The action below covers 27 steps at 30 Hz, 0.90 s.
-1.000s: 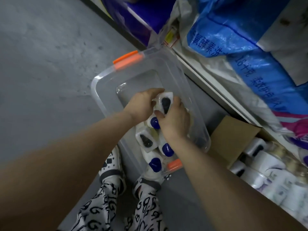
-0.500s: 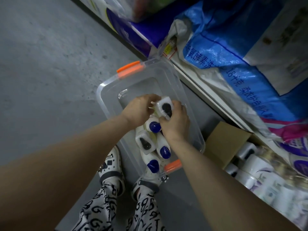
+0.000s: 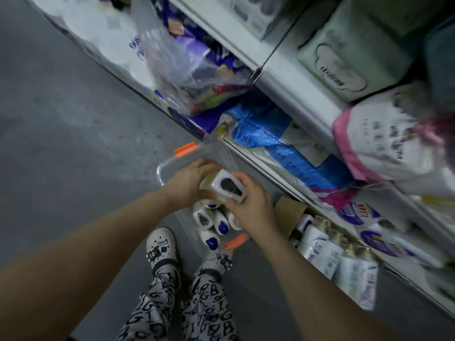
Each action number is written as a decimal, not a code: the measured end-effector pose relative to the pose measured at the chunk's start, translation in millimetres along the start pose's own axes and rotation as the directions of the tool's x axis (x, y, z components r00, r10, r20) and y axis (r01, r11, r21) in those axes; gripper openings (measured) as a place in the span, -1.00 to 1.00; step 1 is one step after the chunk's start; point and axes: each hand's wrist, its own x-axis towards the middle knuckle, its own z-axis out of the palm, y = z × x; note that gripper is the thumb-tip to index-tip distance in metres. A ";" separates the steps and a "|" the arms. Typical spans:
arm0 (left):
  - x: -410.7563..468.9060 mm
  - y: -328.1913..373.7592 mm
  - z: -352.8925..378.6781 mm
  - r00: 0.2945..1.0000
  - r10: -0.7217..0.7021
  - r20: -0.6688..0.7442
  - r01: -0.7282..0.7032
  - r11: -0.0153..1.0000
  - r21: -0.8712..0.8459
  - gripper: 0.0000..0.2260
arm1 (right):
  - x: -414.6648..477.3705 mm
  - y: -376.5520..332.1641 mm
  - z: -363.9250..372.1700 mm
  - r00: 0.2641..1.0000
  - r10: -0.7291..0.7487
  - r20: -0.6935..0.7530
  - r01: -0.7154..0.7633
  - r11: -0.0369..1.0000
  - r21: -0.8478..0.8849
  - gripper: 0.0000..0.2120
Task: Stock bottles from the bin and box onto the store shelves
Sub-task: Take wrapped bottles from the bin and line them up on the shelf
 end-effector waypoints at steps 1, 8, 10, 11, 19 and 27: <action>-7.2 12.5 -10.6 1.000 0.019 0.016 -0.018 1.000 -0.015 -0.39 | -10.9 -9.8 -11.3 1.000 0.000 0.007 -0.001 1.000 0.025 -0.56; -55.5 110.9 -82.6 0.988 0.082 0.131 -0.073 0.995 -0.074 -0.49 | -92.2 -73.0 -89.0 0.999 0.038 -0.033 -0.024 0.937 0.347 -0.44; -66.0 143.6 -102.5 0.982 0.121 0.146 -0.110 0.991 -0.077 -0.50 | -114.0 -86.7 -106.4 0.994 0.066 -0.083 -0.027 0.914 0.406 -0.44; -71.2 158.6 -112.0 0.979 0.134 0.153 -0.123 0.989 -0.079 -0.50 | -125.4 -94.0 -115.1 0.991 0.082 -0.109 -0.025 0.895 0.446 -0.46; -110.0 272.1 -169.6 0.963 0.255 0.087 -0.236 0.954 -0.183 -0.63 | -199.8 -145.8 -186.8 0.958 0.116 -0.263 0.114 0.688 0.716 -0.67; -131.7 393.6 -196.2 0.918 0.397 0.008 -0.386 0.895 -0.223 -0.57 | -259.0 -180.5 -273.3 0.887 0.062 -0.458 0.328 0.614 0.718 -0.76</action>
